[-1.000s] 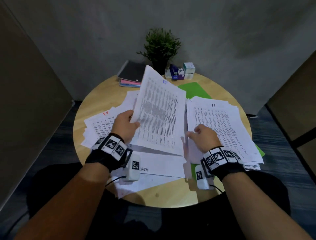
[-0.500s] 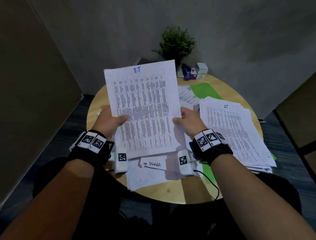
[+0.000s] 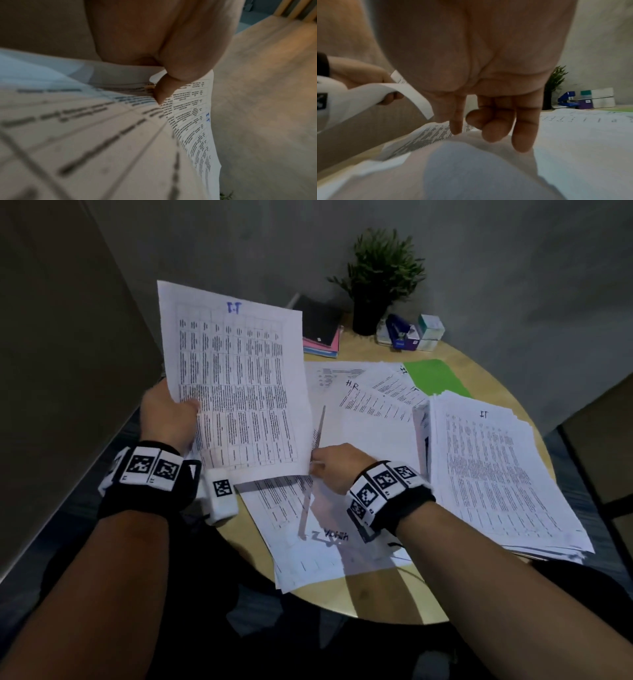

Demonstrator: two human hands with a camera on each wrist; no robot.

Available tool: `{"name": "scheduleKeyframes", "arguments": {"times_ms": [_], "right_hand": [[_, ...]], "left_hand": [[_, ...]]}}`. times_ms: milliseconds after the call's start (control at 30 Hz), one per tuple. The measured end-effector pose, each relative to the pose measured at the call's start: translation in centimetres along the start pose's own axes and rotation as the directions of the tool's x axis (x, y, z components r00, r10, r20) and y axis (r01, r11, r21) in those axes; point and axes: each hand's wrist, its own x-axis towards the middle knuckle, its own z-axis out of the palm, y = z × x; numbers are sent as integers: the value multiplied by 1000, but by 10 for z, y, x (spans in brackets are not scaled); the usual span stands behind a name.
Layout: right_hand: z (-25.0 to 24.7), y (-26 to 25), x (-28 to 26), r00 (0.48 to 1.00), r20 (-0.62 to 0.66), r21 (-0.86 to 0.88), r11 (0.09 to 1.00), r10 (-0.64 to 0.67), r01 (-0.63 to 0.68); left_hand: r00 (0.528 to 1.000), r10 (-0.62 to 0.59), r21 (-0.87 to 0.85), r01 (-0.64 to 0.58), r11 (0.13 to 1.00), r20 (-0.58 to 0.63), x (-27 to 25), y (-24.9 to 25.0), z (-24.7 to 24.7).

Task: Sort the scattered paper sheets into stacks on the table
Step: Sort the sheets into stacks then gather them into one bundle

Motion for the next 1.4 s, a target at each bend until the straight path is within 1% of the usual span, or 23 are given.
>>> {"name": "scheduleKeyframes", "arguments": {"times_ms": [100,167,300,367,500,600,667,700,733,800,833,867,900,967,1000,1033,1067,1133,1233,1267,1333,1367,1400], "right_hand": [[3,-6,4,997,61,-29,999,40,-38],[4,-8,2,996,60,-48,997,61,-58],[0,-7,-1,997,-34,-126,989,76,-80],[-10,-5,-6,995,-68,-128,988,76,-84],[-47,4,-24,978,-201,10,998,59,-59],[-80,10,-44,935,-351,67,997,46,-24],[-102,15,-57,873,-487,107,992,-1,61],[-112,17,-64,837,-547,168,976,-23,137],[-120,19,-70,800,-598,255,939,-34,231],[-130,23,-78,751,-660,449,787,-28,423],[-133,27,-78,742,-670,507,722,-13,471],[-135,31,-77,743,-670,525,707,-1,474],[-137,36,-75,756,-655,511,747,18,425],[-139,43,-69,809,-583,395,896,76,201],[-138,47,-65,818,-566,300,949,100,92],[-136,50,-62,813,-570,215,977,116,11],[-134,51,-60,800,-586,160,986,127,-40],[-131,51,-54,780,-605,163,984,161,-77],[-119,57,-46,814,-481,385,913,325,-137],[-112,62,-43,824,-441,415,894,357,-166],[-97,69,-44,847,-386,396,895,365,-205],[-87,71,-45,865,-353,423,886,356,-192],[-78,72,-45,886,-318,491,858,339,-152]], "left_hand": [[1000,22,7,-22,1000,7,7,2,0],[1000,24,-4,-24,1000,14,10,2,0],[1000,-8,-85,9,996,14,11,3,-1],[1000,-20,-117,21,993,16,11,3,0],[999,-34,-163,38,986,29,9,5,1],[998,-48,-234,56,971,40,8,8,4],[995,-64,-313,83,946,70,8,11,7],[994,-70,-347,97,933,88,8,12,9],[991,-73,-371,108,922,108,8,13,10],[984,-72,-411,135,902,165,7,15,13],[978,-65,-426,146,893,198,7,15,14],[972,-56,-431,153,889,230,5,16,16],[966,-49,-431,158,889,252,5,17,17],[963,-32,-427,148,892,267,3,18,19],[964,-25,-421,139,896,265,3,18,20],[964,-20,-417,133,899,264,3,18,21],[964,-17,-411,128,903,265,2,17,21],[963,-16,-406,128,905,268,3,16,22],[969,-30,-412,133,901,247,7,13,22],[969,-33,-402,132,906,244,8,11,22],[957,-40,-351,144,925,288,8,6,27],[942,-47,-310,156,938,333,5,2,31],[927,-58,-256,162,953,370,3,-1,36]]}}
